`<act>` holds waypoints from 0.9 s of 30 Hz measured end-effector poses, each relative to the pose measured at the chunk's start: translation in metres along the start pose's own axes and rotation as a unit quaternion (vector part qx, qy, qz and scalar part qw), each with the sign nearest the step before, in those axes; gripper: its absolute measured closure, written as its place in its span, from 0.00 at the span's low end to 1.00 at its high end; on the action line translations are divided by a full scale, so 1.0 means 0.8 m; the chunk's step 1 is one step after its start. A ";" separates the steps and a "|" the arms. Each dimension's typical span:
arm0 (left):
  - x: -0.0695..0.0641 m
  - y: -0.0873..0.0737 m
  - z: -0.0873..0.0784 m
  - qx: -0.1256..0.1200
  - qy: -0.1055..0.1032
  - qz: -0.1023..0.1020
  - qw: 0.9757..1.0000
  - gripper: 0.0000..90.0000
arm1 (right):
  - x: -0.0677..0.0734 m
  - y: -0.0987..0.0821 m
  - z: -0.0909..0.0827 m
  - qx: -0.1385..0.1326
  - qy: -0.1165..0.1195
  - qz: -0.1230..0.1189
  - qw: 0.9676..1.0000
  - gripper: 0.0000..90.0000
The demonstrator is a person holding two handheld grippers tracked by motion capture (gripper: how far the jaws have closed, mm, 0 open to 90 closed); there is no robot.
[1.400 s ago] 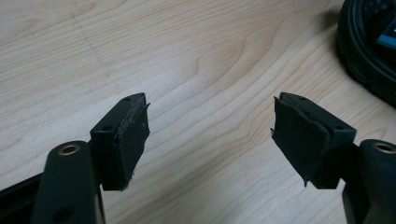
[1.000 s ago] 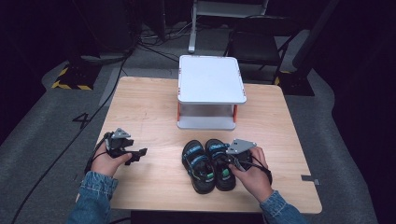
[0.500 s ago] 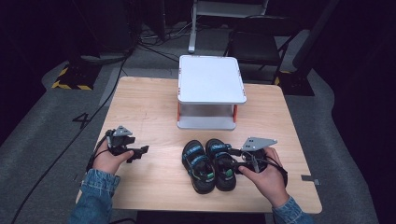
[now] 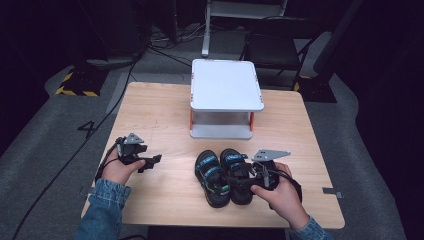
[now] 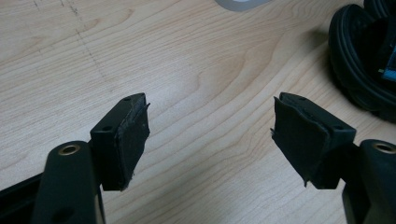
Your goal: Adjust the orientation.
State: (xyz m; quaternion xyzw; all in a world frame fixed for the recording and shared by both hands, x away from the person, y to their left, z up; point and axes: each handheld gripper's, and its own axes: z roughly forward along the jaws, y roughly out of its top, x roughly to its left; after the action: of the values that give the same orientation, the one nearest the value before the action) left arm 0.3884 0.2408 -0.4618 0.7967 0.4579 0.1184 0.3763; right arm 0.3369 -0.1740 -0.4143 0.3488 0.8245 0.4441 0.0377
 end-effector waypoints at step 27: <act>-0.003 -0.016 0.002 0.015 0.005 -0.005 1.000 0.30 | 0.029 -0.009 0.039 0.074 -0.087 0.015 0.993 0.47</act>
State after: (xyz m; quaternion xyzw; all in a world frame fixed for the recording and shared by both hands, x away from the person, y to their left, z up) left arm 0.3799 0.2420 -0.4716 0.7991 0.4658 0.1139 0.3626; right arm 0.3269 -0.1402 -0.4326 0.4006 0.8434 0.3498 0.0766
